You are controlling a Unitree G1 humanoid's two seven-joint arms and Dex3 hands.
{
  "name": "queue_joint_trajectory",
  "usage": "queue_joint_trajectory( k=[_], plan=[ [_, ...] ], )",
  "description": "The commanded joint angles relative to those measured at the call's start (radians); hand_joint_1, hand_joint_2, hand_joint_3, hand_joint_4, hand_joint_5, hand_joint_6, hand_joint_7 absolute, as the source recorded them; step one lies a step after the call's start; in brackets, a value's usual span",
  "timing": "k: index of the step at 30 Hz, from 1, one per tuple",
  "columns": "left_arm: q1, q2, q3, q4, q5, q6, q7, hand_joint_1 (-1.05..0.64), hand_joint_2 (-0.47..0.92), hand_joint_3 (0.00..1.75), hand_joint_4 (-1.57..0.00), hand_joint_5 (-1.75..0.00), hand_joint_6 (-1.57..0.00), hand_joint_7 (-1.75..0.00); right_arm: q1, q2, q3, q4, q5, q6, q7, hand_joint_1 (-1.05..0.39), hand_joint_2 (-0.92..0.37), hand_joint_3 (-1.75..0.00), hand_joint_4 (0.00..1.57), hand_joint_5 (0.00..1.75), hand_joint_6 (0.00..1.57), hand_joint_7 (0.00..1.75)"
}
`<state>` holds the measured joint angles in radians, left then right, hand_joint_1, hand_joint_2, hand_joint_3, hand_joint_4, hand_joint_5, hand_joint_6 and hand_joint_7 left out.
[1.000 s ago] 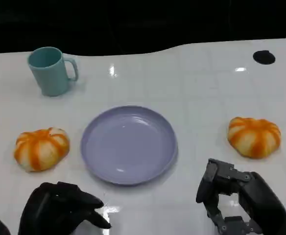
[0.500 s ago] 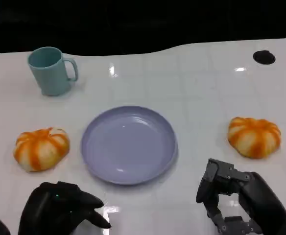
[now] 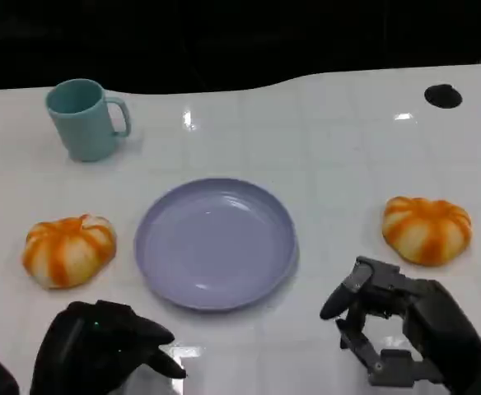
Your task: Grasp the bread from the table and place it into the plate.
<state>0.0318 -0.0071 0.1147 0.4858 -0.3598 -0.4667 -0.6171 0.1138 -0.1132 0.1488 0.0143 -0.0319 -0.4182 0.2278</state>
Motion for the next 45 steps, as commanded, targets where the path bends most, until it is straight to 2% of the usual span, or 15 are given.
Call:
queue_joint_trajectory(
  k=[1,5,12,15,19,22,25,27,30,34,37,45],
  plan=[
    [-0.007,0.018,0.010,0.008,0.000,-0.004,-0.007,-1.05,0.78,0.00,-1.57,-0.36,-1.57,-0.14,-0.033,-0.014,-0.032,0.022,-0.023,-0.059,-0.025,-0.03,-0.69,-0.60,0.52,1.23,0.49,0.97],
    [-0.012,0.018,0.011,0.013,0.001,-0.007,-0.011,-1.05,0.79,0.00,-1.57,-0.36,-1.57,-0.13,-0.066,-0.026,-0.053,0.050,-0.075,-0.119,-0.063,-0.07,-0.70,-0.49,0.50,1.11,0.47,0.87],
    [-0.023,0.017,0.013,0.030,0.009,-0.023,-0.006,-1.05,0.79,0.00,-1.57,-0.36,-1.57,-0.13,-0.121,-0.058,-0.087,0.057,-0.156,-0.136,-0.113,-0.16,-0.64,-0.48,0.33,1.08,0.47,0.66],
    [-0.025,0.017,0.015,0.037,0.011,-0.033,-0.007,-1.05,0.79,0.00,-1.57,-0.35,-1.57,-0.12,-0.146,-0.079,-0.102,0.065,-0.205,-0.167,-0.152,-0.20,-0.63,-0.46,0.32,1.06,0.46,0.61],
    [-0.026,0.016,0.015,0.040,0.011,-0.034,-0.005,-1.05,0.79,0.00,-1.57,-0.34,-1.57,-0.12,-0.169,-0.114,-0.120,0.044,-0.280,-0.162,-0.189,-0.21,-0.62,-0.42,0.29,1.04,0.42,0.57],
    [-0.025,0.013,0.013,0.034,0.009,-0.026,-0.004,-1.05,0.79,0.00,-1.57,-0.34,-1.57,-0.11,-0.181,-0.157,-0.127,0.016,-0.374,-0.141,-0.211,-0.24,-0.68,-0.27,0.22,1.01,0.38,0.54],
    [-0.024,0.012,0.011,0.028,0.007,-0.016,-0.002,-1.05,0.79,0.00,-1.57,-0.34,-1.57,-0.12,-0.183,-0.193,-0.128,-0.028,-0.478,-0.097,-0.231,-0.29,-0.75,-0.14,0.16,0.94,0.36,0.50],
    [-0.024,0.010,0.011,0.028,0.008,-0.016,0.000,-1.05,0.78,0.00,-1.57,-0.35,-1.57,-0.12,-0.184,-0.215,-0.126,-0.060,-0.534,-0.064,-0.235,-0.29,-0.75,-0.08,0.12,0.90,0.35,0.47],
    [-0.025,0.009,0.011,0.029,0.008,-0.016,0.000,-1.05,0.78,0.00,-1.57,-0.35,-1.57,-0.13,-0.190,-0.253,-0.118,-0.102,-0.625,-0.021,-0.234,-0.30,-0.73,-0.04,0.08,0.87,0.35,0.43],
    [-0.026,0.008,0.011,0.029,0.006,-0.014,-0.001,-1.05,0.78,0.00,-1.57,-0.35,-1.57,-0.13,-0.192,-0.282,-0.098,-0.170,-0.725,0.086,-0.191,-0.33,-0.73,-0.01,0.02,0.85,0.36,0.32],
    [-0.027,0.007,0.011,0.030,0.006,-0.014,-0.002,-1.05,0.78,0.00,-1.57,-0.35,-1.57,-0.13,-0.198,-0.292,-0.076,-0.210,-0.816,0.173,-0.157,-0.36,-0.72,0.00,0.00,0.80,0.40,0.19],
    [-0.026,0.004,0.011,0.033,0.009,-0.025,-0.002,-1.05,0.79,0.00,-1.57,-0.35,-1.57,-0.13,-0.255,-0.296,0.006,-0.192,-0.952,0.332,-0.096,-0.37,-0.72,0.00,0.00,0.71,0.39,0.10]
  ],
)
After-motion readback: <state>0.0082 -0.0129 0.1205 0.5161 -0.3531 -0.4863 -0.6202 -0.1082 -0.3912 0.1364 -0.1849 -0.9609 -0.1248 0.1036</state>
